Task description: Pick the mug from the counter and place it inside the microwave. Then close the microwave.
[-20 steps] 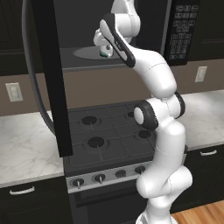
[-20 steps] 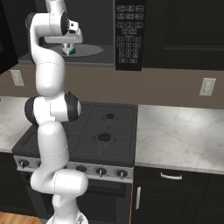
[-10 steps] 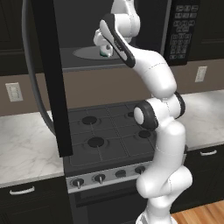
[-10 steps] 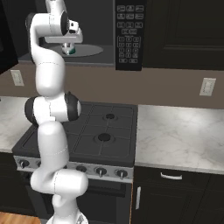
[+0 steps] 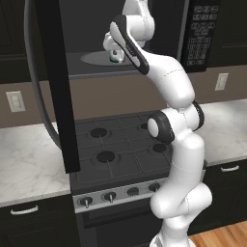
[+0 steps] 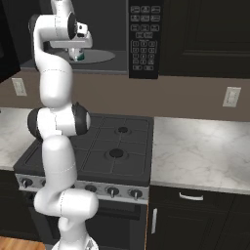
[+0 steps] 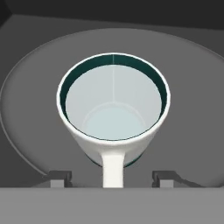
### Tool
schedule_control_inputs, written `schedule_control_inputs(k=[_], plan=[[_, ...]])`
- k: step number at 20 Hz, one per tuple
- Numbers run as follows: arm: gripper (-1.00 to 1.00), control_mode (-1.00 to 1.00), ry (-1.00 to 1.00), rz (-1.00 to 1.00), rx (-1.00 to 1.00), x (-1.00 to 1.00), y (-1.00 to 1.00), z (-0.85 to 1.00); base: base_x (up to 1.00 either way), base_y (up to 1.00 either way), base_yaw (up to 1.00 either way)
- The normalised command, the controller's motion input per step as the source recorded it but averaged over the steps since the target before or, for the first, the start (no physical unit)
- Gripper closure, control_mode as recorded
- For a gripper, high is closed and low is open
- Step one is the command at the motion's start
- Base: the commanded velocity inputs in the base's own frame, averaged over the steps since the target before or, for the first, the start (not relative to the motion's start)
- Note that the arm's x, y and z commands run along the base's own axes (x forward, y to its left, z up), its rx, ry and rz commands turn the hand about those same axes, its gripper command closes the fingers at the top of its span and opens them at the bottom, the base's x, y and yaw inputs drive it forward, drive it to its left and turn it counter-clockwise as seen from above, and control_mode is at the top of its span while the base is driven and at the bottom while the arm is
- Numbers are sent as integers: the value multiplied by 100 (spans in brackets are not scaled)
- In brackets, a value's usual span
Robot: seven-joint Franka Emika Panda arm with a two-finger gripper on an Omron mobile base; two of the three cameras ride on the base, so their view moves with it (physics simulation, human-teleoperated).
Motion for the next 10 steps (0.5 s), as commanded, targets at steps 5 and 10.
schedule_control_inputs(k=[5,10], plan=[[-100,-100,-1,0,0,-19,-1,0,0,0,0],[-100,-100,-4,0,0,-43,-12,0,0,0,0]])
